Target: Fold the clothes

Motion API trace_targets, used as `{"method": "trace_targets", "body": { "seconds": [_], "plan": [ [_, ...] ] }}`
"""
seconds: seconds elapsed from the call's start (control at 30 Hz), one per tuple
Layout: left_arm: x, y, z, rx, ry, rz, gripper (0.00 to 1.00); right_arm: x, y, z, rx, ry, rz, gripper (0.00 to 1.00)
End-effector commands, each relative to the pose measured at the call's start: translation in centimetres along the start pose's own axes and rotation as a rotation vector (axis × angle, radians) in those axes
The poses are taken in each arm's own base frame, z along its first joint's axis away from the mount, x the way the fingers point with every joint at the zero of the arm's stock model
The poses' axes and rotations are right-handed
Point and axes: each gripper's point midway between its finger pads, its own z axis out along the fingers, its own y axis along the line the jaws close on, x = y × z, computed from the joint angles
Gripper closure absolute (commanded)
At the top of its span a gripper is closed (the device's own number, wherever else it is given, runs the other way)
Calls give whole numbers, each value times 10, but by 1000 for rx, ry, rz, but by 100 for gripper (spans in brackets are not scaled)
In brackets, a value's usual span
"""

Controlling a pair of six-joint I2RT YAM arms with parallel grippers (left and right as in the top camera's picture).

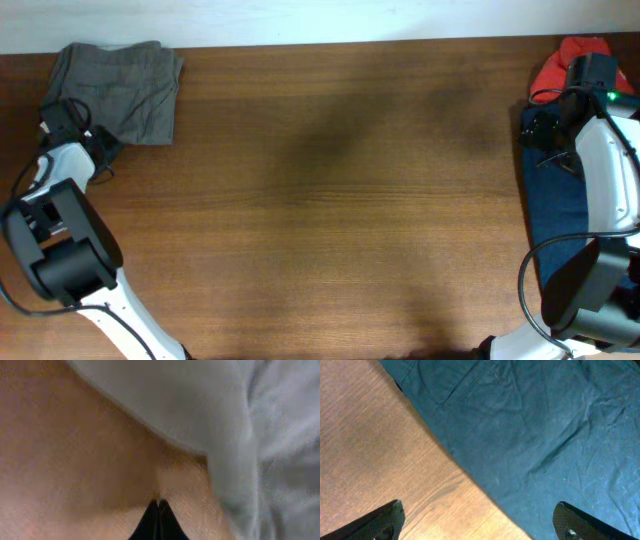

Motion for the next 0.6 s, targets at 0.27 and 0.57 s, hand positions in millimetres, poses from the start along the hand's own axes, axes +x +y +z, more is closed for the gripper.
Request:
{"method": "trace_targets", "body": {
  "seconds": [0.27, 0.57],
  "plan": [
    [-89, -45, -56, 167, -337, 25, 99, -4, -4, -4, 9, -16, 12, 2],
    [-25, -22, 33, 97, -158, 36, 99, -4, -4, -4, 8, -16, 12, 2]
  ]
}}
